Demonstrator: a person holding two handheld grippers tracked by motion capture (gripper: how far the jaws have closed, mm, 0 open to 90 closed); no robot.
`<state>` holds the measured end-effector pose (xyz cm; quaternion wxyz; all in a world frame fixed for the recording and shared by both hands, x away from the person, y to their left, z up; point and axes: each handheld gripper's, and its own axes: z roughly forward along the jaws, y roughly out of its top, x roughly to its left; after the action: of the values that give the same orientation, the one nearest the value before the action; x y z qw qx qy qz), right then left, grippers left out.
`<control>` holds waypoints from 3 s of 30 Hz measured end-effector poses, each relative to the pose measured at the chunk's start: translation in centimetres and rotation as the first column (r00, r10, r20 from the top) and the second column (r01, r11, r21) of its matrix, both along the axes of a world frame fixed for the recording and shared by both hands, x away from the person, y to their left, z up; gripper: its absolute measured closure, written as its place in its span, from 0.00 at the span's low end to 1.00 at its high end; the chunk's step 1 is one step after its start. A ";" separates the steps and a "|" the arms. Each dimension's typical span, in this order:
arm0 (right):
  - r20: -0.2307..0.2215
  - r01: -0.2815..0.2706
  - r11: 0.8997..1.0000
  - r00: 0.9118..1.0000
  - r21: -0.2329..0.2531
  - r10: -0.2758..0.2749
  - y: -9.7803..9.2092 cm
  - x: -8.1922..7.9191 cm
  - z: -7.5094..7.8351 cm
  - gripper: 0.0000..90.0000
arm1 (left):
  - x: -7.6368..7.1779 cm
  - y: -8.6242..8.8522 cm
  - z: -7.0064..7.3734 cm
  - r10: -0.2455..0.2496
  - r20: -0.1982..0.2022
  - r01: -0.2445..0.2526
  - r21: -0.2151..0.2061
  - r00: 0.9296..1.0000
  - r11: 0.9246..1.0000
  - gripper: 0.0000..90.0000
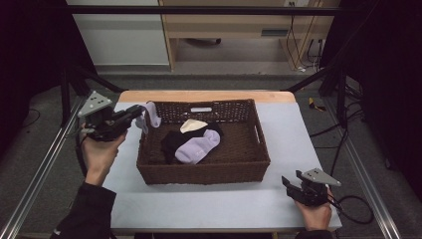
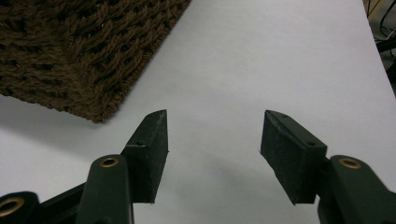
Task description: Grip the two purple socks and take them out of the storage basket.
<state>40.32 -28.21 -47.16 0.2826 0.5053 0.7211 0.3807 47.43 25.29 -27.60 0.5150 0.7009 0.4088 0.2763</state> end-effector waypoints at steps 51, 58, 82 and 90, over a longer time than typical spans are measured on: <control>-0.013 0.027 0.999 1.000 0.041 -0.027 -0.4 0.0 -0.5 0.40 | -3.4 8.8 -12.1 0.246 -0.181 -0.238 0.067 0.952 0.969 0.61; -0.002 0.042 0.999 0.999 0.032 -0.041 -0.8 -0.1 -0.4 0.40 | -3.6 9.1 -10.6 0.268 -0.154 -0.266 0.036 0.951 0.963 0.56; 0.011 0.034 0.997 0.999 0.065 -0.034 -0.1 0.2 -0.3 0.38 | 1.1 -1.7 -3.7 0.125 -0.009 -0.125 0.013 0.992 0.992 0.45; -0.007 0.042 0.998 0.999 0.041 -0.042 -0.5 0.0 -0.5 0.38 | 2.8 -5.7 -4.4 0.069 -0.020 -0.069 0.030 0.997 0.997 0.43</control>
<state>40.35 -28.73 -47.69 0.2779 0.5271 0.7033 0.3877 50.23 19.59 -32.03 0.4907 0.6966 0.4341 0.2924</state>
